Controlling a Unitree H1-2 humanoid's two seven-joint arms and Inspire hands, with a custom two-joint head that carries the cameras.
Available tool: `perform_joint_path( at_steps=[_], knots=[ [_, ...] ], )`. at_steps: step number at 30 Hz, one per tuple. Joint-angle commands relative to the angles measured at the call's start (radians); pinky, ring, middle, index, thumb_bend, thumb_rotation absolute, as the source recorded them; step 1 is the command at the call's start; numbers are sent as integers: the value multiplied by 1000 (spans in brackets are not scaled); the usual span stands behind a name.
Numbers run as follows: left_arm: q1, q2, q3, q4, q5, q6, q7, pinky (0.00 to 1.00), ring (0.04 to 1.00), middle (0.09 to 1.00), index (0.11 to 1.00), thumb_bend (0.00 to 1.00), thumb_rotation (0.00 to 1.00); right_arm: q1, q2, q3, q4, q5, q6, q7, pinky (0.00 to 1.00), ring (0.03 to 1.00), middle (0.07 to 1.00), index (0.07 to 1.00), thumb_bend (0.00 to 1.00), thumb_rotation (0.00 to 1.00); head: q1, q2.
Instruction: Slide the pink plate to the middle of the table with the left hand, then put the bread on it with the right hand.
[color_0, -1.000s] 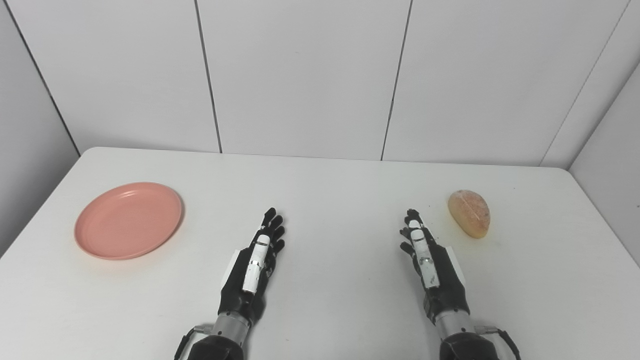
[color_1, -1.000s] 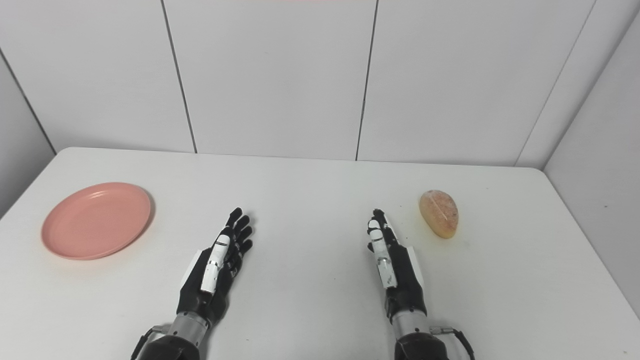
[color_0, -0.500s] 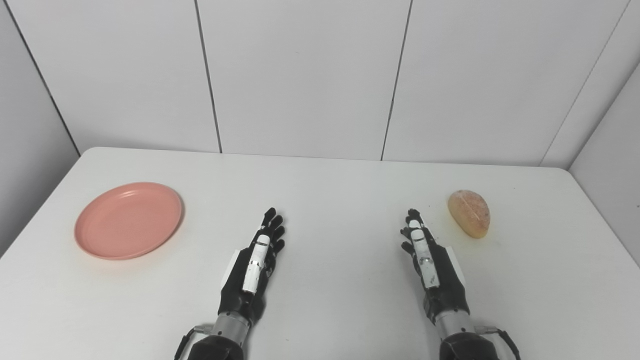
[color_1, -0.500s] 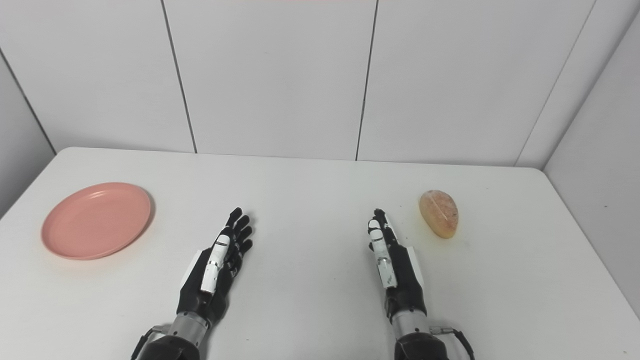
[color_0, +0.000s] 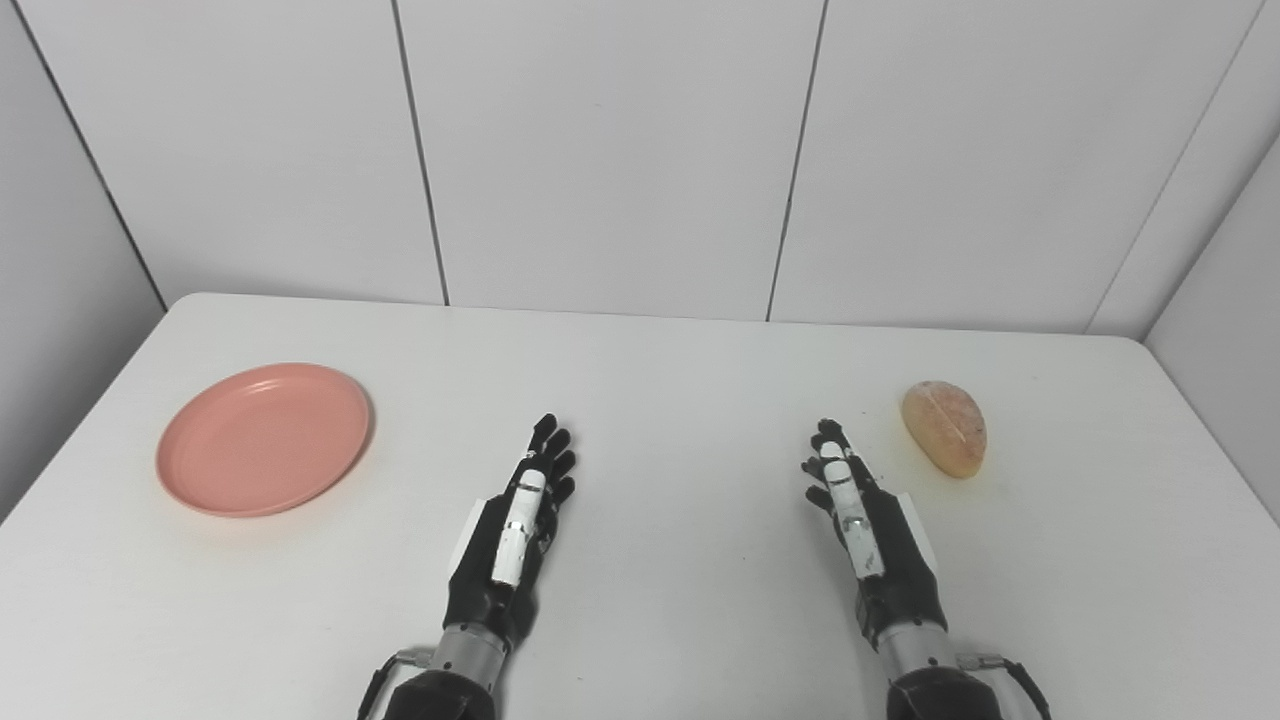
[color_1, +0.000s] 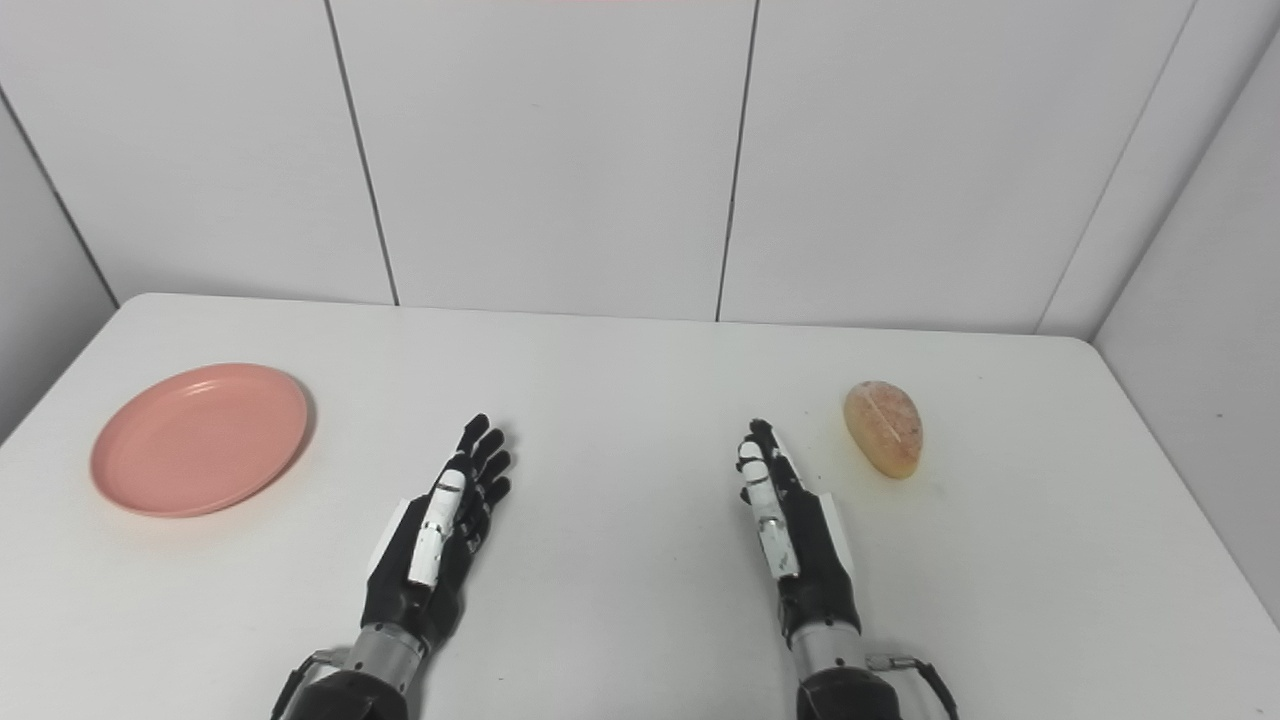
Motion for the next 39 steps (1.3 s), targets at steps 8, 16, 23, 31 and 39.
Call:
perform_joint_path(
  at_steps=[8,16,23,31,39],
  knots=[
    [-11,-84,-42,115,81,-77,61,983,968,984,978,358,1000,10,-79,-38,30,86,-121,65,973,967,979,983,211,1000,196,-101],
    [-44,-117,-50,219,133,-129,97,936,952,966,962,355,1000,4,-104,-55,68,126,-143,83,1000,1000,1000,1000,210,1000,280,-144],
    [-55,-124,-52,240,147,-136,107,949,963,972,972,343,1000,0,-97,-61,64,137,-120,77,1000,1000,1000,1000,186,1000,290,-141],
    [-61,-124,-50,246,150,-132,109,966,968,976,977,358,1000,3,-95,-56,45,129,-113,75,1000,1000,1000,1000,169,1000,294,-131],
    [-59,-119,-46,218,148,-118,107,957,965,977,975,375,1000,5,-90,-51,36,122,-105,70,1000,998,1000,1000,183,1000,297,-123]
  ],
)
